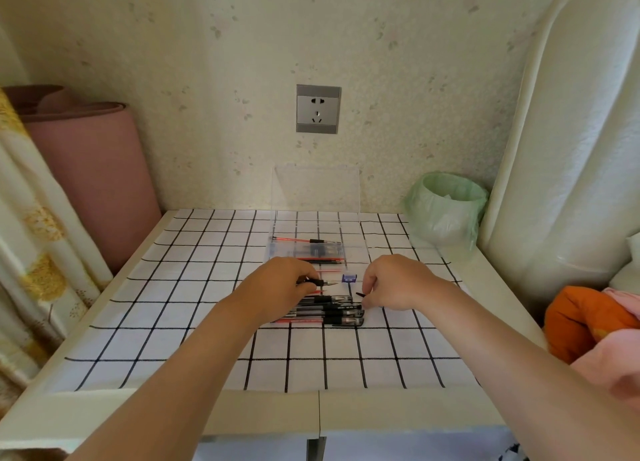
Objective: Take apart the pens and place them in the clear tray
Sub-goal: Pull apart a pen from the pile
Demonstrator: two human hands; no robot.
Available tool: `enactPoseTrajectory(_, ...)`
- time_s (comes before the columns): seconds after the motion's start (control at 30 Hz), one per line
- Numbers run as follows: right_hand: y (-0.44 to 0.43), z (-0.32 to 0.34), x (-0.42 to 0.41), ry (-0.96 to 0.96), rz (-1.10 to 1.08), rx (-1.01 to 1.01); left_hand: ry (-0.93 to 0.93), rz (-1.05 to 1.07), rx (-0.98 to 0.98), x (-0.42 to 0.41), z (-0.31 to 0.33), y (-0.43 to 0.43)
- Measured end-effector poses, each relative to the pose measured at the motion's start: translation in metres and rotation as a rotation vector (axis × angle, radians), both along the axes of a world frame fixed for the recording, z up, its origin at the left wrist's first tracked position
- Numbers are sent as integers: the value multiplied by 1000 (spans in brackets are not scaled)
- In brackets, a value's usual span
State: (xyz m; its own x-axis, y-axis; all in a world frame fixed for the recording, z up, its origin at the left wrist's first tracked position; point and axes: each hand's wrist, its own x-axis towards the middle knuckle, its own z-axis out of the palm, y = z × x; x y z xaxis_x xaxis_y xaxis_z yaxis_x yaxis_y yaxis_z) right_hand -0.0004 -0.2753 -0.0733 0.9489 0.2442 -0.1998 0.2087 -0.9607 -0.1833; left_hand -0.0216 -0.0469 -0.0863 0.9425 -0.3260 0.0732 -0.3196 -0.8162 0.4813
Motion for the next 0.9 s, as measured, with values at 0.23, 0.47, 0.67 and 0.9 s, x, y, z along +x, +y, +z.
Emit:
enactPoseTrajectory(0.23, 2, 0, 1, -13, 33, 17, -3, -21, 19, -1, 1, -1)
enactPoseTrajectory(0.47, 9, 6, -2, -136, 106, 234, -36, 8, 1, 2, -2, 1)
enactPoseTrajectory(0.67, 12, 5, -3, -125, 147, 385, -41, -11, -3, 2, -1, 0)
enactPoseTrajectory(0.9, 19, 6, -8, -100, 193, 510, -59, -42, -45, 0, 4, 1)
